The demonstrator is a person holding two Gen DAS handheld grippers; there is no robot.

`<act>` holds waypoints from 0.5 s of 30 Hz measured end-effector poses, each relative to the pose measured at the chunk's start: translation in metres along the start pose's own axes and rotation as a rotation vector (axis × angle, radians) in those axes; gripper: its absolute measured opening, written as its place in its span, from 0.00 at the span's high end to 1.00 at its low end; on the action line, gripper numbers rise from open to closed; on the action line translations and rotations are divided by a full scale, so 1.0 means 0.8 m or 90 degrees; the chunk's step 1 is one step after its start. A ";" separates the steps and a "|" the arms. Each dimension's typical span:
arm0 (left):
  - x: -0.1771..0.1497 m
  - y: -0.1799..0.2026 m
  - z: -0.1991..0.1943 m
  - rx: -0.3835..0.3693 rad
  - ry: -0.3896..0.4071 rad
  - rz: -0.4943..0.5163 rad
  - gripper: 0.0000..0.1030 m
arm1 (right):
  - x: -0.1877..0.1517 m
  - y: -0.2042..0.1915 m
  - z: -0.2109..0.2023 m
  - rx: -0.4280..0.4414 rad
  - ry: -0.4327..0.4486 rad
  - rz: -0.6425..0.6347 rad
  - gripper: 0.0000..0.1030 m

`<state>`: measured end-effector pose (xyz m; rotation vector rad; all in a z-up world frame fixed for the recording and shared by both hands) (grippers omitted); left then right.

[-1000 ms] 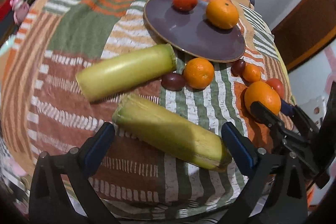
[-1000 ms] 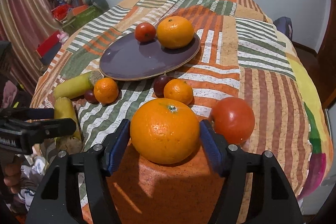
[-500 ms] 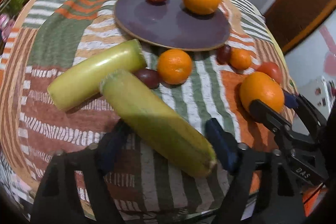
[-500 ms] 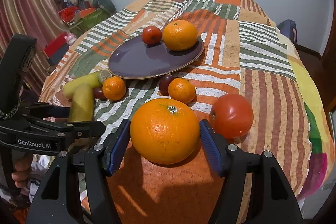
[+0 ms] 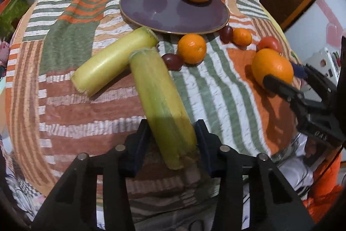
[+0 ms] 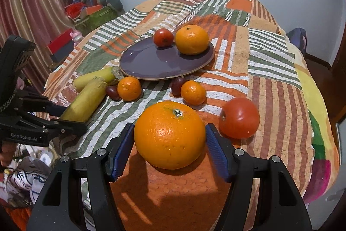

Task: Organize fruits
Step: 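Close left tool around the green sugarcane piece and lift it while right tool holds the orange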

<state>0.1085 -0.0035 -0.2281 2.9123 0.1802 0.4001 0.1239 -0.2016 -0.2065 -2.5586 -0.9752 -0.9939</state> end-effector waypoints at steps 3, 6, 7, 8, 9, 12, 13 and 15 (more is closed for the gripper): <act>-0.004 -0.013 -0.003 0.011 -0.010 0.012 0.63 | 0.002 -0.006 0.004 0.001 -0.004 -0.011 0.39; -0.003 -0.018 -0.002 0.006 -0.017 0.012 0.63 | 0.002 -0.007 0.009 0.001 -0.014 -0.015 0.39; 0.000 -0.019 -0.001 0.004 -0.013 0.006 0.63 | 0.001 -0.006 0.011 0.005 -0.016 -0.012 0.39; 0.001 -0.020 -0.001 0.004 -0.006 0.002 0.63 | 0.001 -0.004 0.011 0.008 -0.017 -0.008 0.38; 0.005 -0.019 0.001 0.007 -0.001 -0.001 0.63 | 0.001 -0.003 0.011 0.012 -0.019 -0.005 0.38; 0.018 -0.018 0.013 0.007 0.011 -0.022 0.63 | 0.001 -0.003 0.012 0.015 -0.024 -0.004 0.38; 0.022 -0.019 0.017 0.003 0.013 -0.030 0.63 | 0.001 -0.004 0.012 0.014 -0.026 -0.006 0.38; 0.031 -0.021 0.023 -0.004 0.019 -0.040 0.63 | 0.001 -0.007 0.013 0.012 -0.029 -0.011 0.38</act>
Point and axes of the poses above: each gripper's, at about its wrist camera, not at the fingertips, and z roughly the way its jaws point, y to its right, x to its top, the point moved 1 cm from there along z, roughly the way its jaws point, and after that the axes turned 14 degrees about -z, right-handed, at the moved point
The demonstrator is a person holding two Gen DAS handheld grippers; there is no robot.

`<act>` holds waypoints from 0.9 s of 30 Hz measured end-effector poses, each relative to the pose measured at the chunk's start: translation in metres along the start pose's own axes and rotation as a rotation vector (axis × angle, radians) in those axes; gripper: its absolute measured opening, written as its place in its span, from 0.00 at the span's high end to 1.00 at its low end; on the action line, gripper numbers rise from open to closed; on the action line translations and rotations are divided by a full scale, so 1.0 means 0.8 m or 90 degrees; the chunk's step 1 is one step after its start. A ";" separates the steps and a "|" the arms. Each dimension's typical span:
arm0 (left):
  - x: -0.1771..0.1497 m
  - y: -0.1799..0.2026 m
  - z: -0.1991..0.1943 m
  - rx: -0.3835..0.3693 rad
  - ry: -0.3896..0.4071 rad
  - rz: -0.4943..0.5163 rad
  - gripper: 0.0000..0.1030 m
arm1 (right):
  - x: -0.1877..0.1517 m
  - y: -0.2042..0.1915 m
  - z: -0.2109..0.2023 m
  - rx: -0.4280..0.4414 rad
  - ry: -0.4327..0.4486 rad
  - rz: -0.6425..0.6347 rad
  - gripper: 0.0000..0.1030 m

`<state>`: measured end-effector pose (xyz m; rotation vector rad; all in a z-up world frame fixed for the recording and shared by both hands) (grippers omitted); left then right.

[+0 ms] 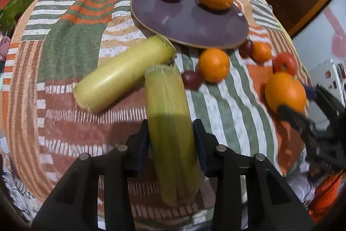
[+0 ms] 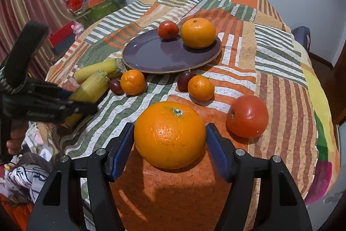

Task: Organize fruits
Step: 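Close left tool around the green sugarcane piece and lift it while right tool holds the orange, then carry the sugarcane with left tool onto the plate while right tool lowers the orange beside it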

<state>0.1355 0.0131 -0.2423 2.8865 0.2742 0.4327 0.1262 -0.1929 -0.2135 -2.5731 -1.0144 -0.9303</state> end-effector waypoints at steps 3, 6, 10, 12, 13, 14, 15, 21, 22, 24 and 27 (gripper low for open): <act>0.007 0.001 0.003 -0.005 0.008 -0.004 0.62 | 0.000 -0.001 0.001 0.000 -0.003 0.001 0.38; 0.005 0.003 0.001 -0.006 0.019 -0.001 0.63 | -0.001 -0.001 0.007 -0.016 -0.019 -0.004 0.39; -0.001 0.004 -0.009 -0.015 0.030 0.007 0.63 | 0.001 0.001 0.002 -0.016 -0.007 0.002 0.40; -0.002 0.006 -0.014 -0.026 0.033 0.006 0.63 | 0.003 0.003 0.000 -0.017 -0.001 0.005 0.40; -0.001 0.007 -0.018 -0.031 0.035 0.008 0.63 | 0.005 0.004 -0.001 -0.018 0.002 0.007 0.40; -0.001 0.010 -0.022 -0.033 0.041 0.011 0.63 | 0.007 0.005 -0.002 -0.018 0.005 0.009 0.40; 0.001 0.013 -0.028 -0.035 0.049 0.015 0.63 | 0.010 0.007 -0.003 -0.019 0.010 0.011 0.40; 0.022 0.024 -0.059 -0.047 0.102 0.028 0.63 | 0.036 0.009 -0.015 -0.042 0.044 -0.009 0.40; 0.027 0.025 -0.063 -0.049 0.110 0.029 0.63 | 0.043 0.011 -0.017 -0.046 0.053 -0.011 0.40; 0.039 0.028 -0.067 -0.056 0.120 0.029 0.63 | 0.053 0.013 -0.021 -0.051 0.067 -0.015 0.40; 0.056 0.033 -0.071 -0.060 0.136 0.030 0.63 | 0.070 0.018 -0.022 -0.060 0.085 -0.023 0.40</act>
Point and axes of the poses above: each gripper's, at about its wrist camera, not at the fingertips, and z roughly the way its jaws point, y to its right, x to its top, the point moved 1 cm from there along z, roughly the way its jaws point, and after that the axes turned 14 degrees about -z, right-handed, at the moved point
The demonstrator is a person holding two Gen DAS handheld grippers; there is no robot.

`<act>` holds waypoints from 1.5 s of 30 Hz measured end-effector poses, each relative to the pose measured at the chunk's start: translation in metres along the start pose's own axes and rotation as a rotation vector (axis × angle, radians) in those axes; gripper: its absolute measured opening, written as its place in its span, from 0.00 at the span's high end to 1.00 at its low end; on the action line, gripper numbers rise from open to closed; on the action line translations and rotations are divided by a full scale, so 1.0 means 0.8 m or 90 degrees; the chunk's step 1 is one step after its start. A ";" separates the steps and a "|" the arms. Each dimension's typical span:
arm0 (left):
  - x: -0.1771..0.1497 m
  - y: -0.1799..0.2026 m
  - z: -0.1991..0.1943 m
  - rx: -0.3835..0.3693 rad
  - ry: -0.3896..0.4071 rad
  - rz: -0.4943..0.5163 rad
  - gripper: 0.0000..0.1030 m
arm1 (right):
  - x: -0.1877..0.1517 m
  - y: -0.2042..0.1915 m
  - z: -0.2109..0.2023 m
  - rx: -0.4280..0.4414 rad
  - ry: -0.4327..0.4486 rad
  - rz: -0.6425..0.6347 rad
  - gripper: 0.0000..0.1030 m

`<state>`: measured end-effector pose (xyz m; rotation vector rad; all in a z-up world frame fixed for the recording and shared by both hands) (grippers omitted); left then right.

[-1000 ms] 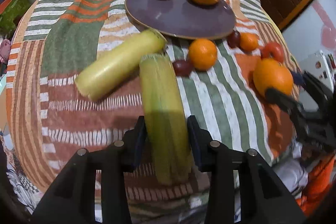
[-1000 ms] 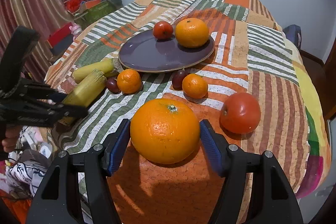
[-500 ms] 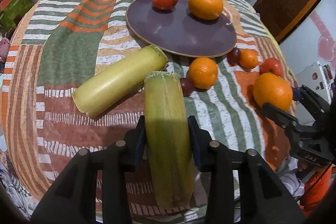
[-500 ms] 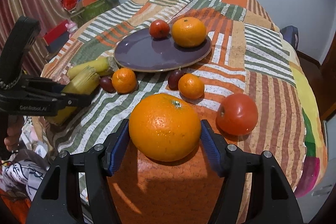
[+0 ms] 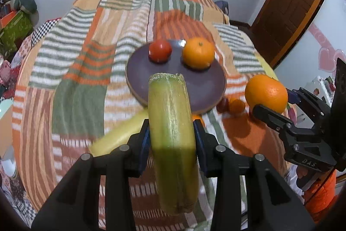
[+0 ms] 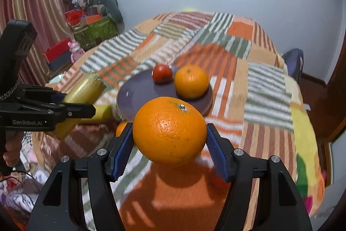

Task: Organize fruits
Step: 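Carry the sugarcane with left tool onto the plate while right tool lowers the orange beside it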

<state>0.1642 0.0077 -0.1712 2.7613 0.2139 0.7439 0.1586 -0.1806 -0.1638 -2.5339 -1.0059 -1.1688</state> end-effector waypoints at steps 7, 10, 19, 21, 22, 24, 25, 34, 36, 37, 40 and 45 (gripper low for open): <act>0.042 -0.001 0.012 -0.004 0.025 -0.006 0.63 | 0.031 0.006 0.014 -0.003 0.025 -0.008 0.40; 0.056 -0.003 0.019 -0.004 0.030 -0.009 0.63 | 0.042 0.006 0.026 0.001 0.028 -0.011 0.40; 0.092 -0.017 0.046 0.002 0.031 -0.023 0.63 | 0.069 0.000 0.071 0.022 0.016 -0.031 0.40; 0.100 -0.021 0.050 0.002 0.029 -0.026 0.63 | 0.073 -0.001 0.081 0.027 0.009 -0.036 0.40; 0.104 -0.023 0.053 0.001 0.028 -0.026 0.63 | 0.073 -0.001 0.084 0.028 0.005 -0.038 0.40; 0.110 -0.025 0.057 0.001 0.025 -0.026 0.63 | 0.076 -0.002 0.094 0.032 -0.005 -0.044 0.40; 0.112 -0.026 0.060 0.001 0.023 -0.026 0.64 | 0.076 -0.003 0.098 0.034 -0.010 -0.044 0.40; 0.128 -0.035 0.099 -0.015 -0.016 -0.020 0.65 | 0.073 -0.005 0.136 0.051 -0.060 -0.041 0.40; 0.132 -0.034 0.104 -0.016 -0.022 -0.020 0.65 | 0.074 -0.007 0.137 0.045 -0.058 -0.053 0.40; 0.133 -0.034 0.108 -0.018 -0.026 -0.018 0.65 | 0.075 -0.009 0.137 0.044 -0.060 -0.057 0.40; 0.136 -0.034 0.117 -0.018 -0.033 -0.016 0.65 | 0.078 -0.010 0.139 0.045 -0.060 -0.065 0.40; 0.144 -0.043 0.132 -0.027 -0.051 -0.043 0.64 | 0.080 -0.015 0.144 0.045 -0.060 -0.079 0.39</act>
Point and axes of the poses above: each gripper's, at about its wrist camera, not at the fingertips, and z roughly the way its jaws point, y to its right, x to its top, the point moved 1 cm from there along z, roughly the way its jaws point, and after that the axes turned 14 degrees about -z, right-handed, at the moved point
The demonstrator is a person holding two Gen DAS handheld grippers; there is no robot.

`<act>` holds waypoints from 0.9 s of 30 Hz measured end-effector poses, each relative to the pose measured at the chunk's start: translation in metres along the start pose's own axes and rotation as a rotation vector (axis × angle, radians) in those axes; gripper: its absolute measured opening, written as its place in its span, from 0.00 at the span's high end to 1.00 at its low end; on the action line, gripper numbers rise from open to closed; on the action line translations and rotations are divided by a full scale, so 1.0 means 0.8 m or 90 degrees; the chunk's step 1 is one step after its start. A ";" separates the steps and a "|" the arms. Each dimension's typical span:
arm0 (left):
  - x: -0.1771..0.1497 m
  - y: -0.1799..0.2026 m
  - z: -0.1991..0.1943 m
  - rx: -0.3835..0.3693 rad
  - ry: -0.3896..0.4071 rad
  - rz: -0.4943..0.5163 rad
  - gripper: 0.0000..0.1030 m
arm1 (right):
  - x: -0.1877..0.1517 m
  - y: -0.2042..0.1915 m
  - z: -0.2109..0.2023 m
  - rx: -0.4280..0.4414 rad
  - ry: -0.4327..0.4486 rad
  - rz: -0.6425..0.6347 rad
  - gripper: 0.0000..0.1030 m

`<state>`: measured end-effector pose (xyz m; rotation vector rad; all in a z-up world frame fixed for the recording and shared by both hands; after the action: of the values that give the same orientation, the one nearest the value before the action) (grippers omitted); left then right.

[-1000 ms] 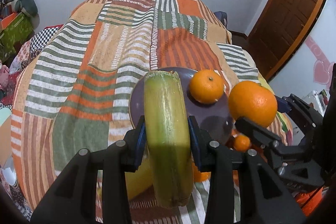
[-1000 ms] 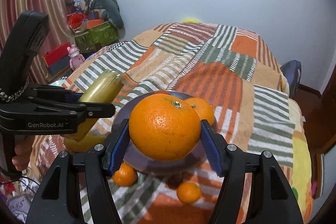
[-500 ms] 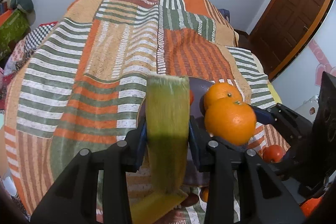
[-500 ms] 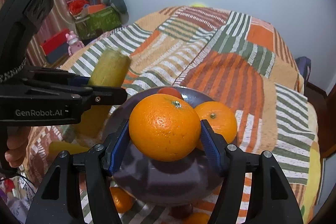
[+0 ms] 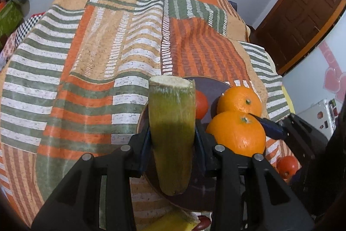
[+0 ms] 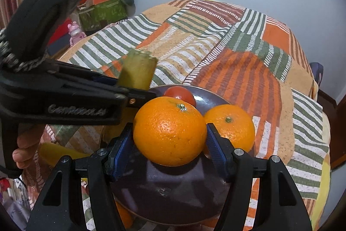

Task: Organize fruits
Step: 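Carry the sugarcane with left tool onto the plate while right tool lowers the orange beside it, then open both tools to release sugarcane and orange on the plate, then withdraw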

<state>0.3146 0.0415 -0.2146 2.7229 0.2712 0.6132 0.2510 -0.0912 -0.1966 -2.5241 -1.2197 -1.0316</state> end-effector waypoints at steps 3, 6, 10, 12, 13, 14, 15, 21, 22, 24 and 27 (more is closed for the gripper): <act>0.001 0.001 0.004 0.024 0.004 0.014 0.64 | 0.001 -0.002 0.003 0.002 -0.001 -0.008 0.39; 0.001 -0.001 0.006 0.037 0.005 0.020 0.63 | 0.004 -0.001 0.007 0.006 -0.003 -0.010 0.39; 0.002 -0.008 0.002 0.028 0.003 0.008 0.62 | 0.006 -0.003 0.011 0.008 -0.003 -0.011 0.39; 0.001 -0.009 0.000 0.030 0.003 0.007 0.62 | 0.006 -0.004 0.013 0.009 -0.005 -0.013 0.39; 0.000 -0.008 -0.002 0.033 0.005 0.009 0.62 | 0.006 -0.005 0.013 0.009 -0.006 -0.015 0.39; -0.001 -0.008 -0.005 0.036 0.008 0.013 0.62 | 0.006 -0.006 0.014 0.009 -0.008 -0.016 0.39; -0.003 -0.007 -0.010 0.038 0.012 0.017 0.62 | 0.006 -0.007 0.014 0.009 -0.009 -0.016 0.39; -0.012 -0.003 -0.036 0.048 0.045 0.030 0.52 | 0.006 0.002 0.007 0.010 -0.001 0.016 0.38; -0.013 -0.003 -0.041 0.049 0.049 0.033 0.52 | 0.005 0.003 0.003 0.008 0.000 0.019 0.38; -0.016 -0.003 -0.053 0.046 0.057 0.034 0.51 | 0.004 0.004 -0.006 0.001 0.005 0.023 0.38; -0.022 -0.003 -0.071 0.046 0.072 0.033 0.50 | 0.001 0.007 -0.023 -0.011 0.012 0.028 0.38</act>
<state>0.2731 0.0553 -0.1741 2.7757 0.2547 0.7889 0.2461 -0.1018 -0.1816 -2.5359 -1.1508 -1.0588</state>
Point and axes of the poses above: each gripper's, at about its wrist camera, not at the fingertips, and z roughly the way its jaws point, y to its right, x to its top, the point moved 1 cm from there along z, roughly the way its jaws point, and after that the axes turned 14 degrees about -z, right-handed, at the moved point
